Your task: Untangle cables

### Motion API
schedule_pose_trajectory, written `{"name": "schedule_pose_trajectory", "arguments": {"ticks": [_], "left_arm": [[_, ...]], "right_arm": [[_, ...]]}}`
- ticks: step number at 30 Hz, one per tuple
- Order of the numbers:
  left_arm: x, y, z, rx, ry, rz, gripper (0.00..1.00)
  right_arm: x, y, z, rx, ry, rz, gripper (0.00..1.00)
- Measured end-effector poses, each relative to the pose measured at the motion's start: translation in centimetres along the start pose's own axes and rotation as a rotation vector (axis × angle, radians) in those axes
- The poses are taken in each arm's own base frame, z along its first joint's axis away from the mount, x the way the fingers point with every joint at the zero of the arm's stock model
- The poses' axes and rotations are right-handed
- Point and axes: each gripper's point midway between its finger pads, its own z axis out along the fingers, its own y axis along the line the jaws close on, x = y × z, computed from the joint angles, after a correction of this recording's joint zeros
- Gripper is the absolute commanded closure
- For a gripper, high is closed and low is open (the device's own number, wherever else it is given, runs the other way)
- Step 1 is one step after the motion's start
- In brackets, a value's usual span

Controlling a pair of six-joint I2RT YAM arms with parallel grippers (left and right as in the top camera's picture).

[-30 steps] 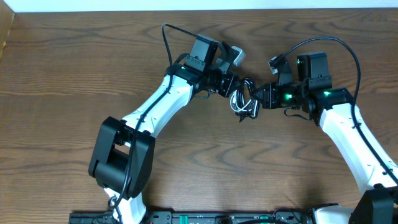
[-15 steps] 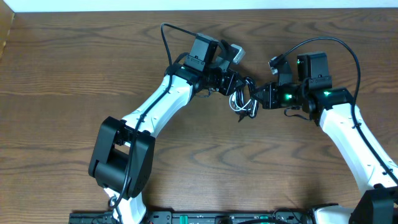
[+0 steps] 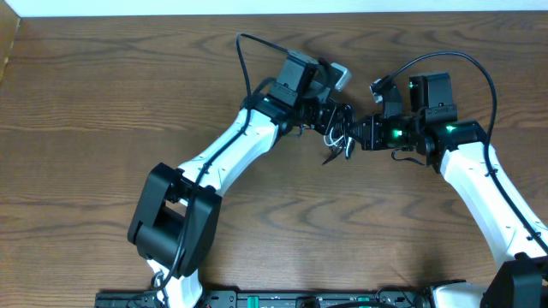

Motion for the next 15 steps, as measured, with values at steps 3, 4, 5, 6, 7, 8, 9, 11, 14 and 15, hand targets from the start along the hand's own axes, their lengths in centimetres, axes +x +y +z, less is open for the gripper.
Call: {"name": "schedule_pose_trajectory", "arguments": {"ticks": [3, 4, 5, 6, 7, 8, 9, 11, 14, 15], "left_arm": [[0.0, 0.5, 0.1, -0.047, -0.005, -0.044, 0.92], [-0.1, 0.8, 0.1, -0.06, -0.008, -0.06, 0.92], [-0.1, 1.1, 0.1, -0.077, -0.011, -0.076, 0.92], [-0.1, 1.2, 0.1, -0.086, -0.014, -0.086, 0.92], [-0.2, 1.5, 0.0, -0.1, -0.017, -0.092, 0.93], [-0.2, 1.6, 0.0, -0.108, -0.018, -0.099, 0.93], [-0.2, 1.9, 0.0, -0.119, -0.019, -0.108, 0.92], [-0.1, 2.1, 0.0, -0.131, -0.017, -0.118, 0.93], [0.3, 2.3, -0.1, -0.144, -0.003, -0.129, 0.93], [0.5, 2.4, -0.1, -0.148, 0.002, -0.133, 0.93]], "right_arm": [[0.0, -0.1, 0.0, 0.004, -0.002, 0.004, 0.99], [-0.1, -0.2, 0.0, 0.011, -0.003, 0.009, 0.99], [-0.1, -0.5, 0.0, 0.027, -0.005, 0.02, 0.99], [0.0, -0.6, 0.0, 0.037, -0.004, 0.03, 0.99], [0.1, -1.0, 0.0, 0.062, -0.002, 0.054, 0.99], [0.4, -1.6, -0.1, 0.095, 0.004, 0.084, 0.99], [0.7, -2.3, -0.2, 0.137, 0.01, 0.119, 0.99], [1.1, -3.7, -0.4, 0.216, 0.013, 0.172, 0.99], [1.7, -5.4, -0.9, 0.32, 0.011, 0.223, 0.96], [1.8, -5.9, -1.1, 0.351, 0.008, 0.238, 0.91]]}}
